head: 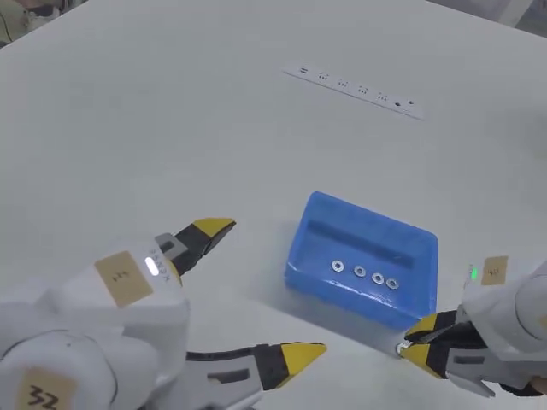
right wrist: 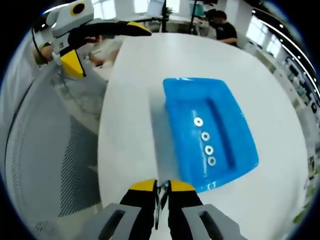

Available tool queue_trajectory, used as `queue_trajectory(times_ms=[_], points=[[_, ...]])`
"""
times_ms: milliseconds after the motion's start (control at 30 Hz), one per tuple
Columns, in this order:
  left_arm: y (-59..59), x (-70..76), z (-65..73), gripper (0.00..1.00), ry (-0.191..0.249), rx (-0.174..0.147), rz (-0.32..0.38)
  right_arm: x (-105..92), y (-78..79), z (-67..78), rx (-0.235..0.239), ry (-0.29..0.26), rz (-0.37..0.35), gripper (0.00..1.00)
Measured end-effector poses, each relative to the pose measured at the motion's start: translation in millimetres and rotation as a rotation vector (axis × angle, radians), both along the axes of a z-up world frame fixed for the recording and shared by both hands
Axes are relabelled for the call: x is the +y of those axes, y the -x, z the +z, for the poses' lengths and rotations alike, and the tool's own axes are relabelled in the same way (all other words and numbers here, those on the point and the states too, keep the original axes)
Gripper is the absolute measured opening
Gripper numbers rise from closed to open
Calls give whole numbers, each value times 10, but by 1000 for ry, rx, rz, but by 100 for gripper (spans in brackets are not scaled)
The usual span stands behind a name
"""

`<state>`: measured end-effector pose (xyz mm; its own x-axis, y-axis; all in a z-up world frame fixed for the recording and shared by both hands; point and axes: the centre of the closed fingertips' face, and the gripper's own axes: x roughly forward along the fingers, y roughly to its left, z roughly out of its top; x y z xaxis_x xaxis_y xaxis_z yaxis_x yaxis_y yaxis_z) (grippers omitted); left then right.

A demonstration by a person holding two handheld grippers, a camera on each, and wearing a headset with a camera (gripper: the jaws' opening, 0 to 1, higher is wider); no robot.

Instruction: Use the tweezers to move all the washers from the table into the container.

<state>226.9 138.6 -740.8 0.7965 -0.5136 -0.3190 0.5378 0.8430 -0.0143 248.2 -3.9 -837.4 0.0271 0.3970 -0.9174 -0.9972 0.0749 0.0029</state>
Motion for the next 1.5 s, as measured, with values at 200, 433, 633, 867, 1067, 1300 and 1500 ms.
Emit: queue_trajectory(times_ms=[200,433,633,867,1067,1300,1500], points=[[0,4,-5,83,0,1,-1,-3,5,1,13,1,-2,5],[-2,11,-7,83,1,-1,1,-16,-4,-35,0,24,9,5],[-4,8,2,83,2,-3,3,-3,16,3,-2,19,22,4],[-5,7,13,83,8,-5,2,149,49,344,-17,-39,37,4],[-5,-11,32,83,9,-9,2,378,-19,709,-31,-95,75,4],[-13,-9,65,83,17,-17,10,681,-223,821,-50,-145,91,4],[-20,16,65,82,19,-22,18,895,-389,739,-44,-153,97,4]])
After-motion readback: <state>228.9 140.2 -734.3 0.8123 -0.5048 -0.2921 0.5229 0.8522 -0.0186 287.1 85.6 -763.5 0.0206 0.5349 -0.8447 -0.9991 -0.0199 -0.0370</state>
